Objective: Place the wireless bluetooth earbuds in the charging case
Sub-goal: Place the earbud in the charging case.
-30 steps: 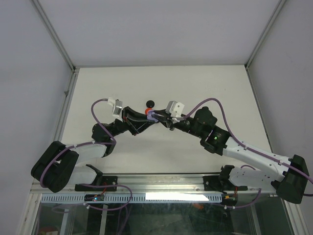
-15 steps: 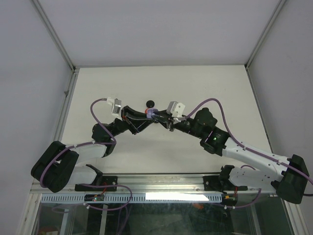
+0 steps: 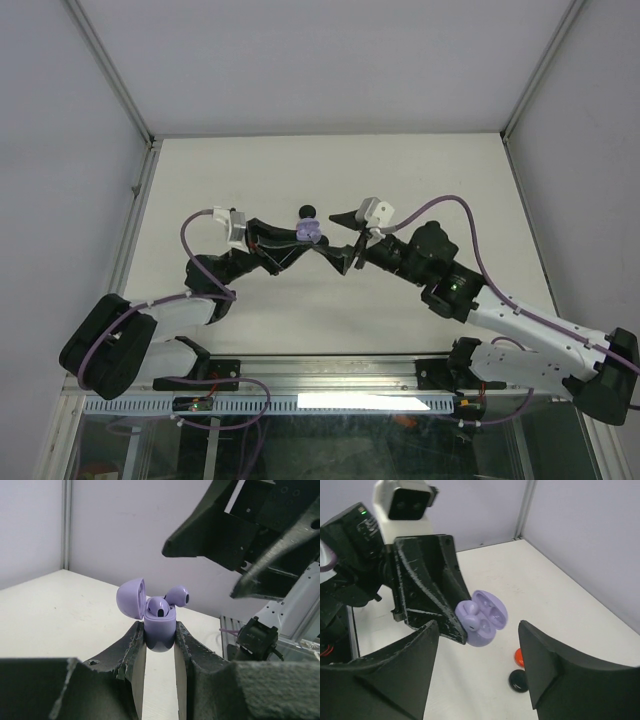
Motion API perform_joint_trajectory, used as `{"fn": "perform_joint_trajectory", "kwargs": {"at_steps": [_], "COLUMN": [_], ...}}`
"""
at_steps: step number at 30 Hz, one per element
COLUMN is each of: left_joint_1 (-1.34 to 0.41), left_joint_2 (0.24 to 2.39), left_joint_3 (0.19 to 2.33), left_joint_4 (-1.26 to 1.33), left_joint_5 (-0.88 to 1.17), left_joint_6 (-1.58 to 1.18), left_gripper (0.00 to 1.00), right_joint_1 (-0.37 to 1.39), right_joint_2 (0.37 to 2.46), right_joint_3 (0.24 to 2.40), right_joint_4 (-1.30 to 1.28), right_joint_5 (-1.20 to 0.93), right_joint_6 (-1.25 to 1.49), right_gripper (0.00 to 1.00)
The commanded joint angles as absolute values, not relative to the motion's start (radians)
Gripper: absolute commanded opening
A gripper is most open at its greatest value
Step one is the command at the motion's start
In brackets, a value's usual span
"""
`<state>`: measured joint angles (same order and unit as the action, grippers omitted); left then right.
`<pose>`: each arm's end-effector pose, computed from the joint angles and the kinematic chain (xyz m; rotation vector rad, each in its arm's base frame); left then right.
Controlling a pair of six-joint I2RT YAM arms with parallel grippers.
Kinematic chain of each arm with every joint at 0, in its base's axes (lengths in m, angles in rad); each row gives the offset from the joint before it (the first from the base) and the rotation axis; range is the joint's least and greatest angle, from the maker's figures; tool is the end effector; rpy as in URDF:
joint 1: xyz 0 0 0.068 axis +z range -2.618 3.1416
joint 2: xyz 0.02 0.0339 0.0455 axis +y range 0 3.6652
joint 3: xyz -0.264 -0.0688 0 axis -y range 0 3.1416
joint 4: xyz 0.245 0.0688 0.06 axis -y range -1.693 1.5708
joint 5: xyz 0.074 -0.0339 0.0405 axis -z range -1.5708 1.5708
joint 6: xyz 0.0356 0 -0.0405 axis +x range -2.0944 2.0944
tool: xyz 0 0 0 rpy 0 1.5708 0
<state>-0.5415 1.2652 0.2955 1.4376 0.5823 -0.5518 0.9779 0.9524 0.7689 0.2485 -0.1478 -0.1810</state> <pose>0.1795 -0.1308 0.2439 0.5565 1.1574 -1.2713 0.1229 0.1918 0.3500 -0.9502 1.2287 0.7468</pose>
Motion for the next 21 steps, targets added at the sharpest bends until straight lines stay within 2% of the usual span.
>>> {"fn": "perform_joint_trajectory", "kwargs": {"at_steps": [1, 10, 21], "left_joint_1": [-0.535, -0.535, -0.535], "left_joint_2": [1.203, 1.17, 1.17], "left_joint_3": [0.315, 0.331, 0.324], "left_joint_4": [1.444, 1.362, 1.392], "left_joint_5": [0.585, 0.584, 0.593], "left_joint_6": [-0.413, -0.356, -0.384], "left_gripper": [0.0, 0.0, 0.0], "right_joint_1": [0.982, 0.982, 0.971], "right_joint_2": [0.941, 1.045, 1.047], "right_joint_3": [0.858, 0.956, 0.964], "right_joint_4": [0.199, 0.15, 0.033], "right_joint_5": [-0.008, -0.003, 0.074], "right_joint_6": [-0.103, 0.03, -0.01], "right_gripper": [0.7, 0.81, 0.84]}}
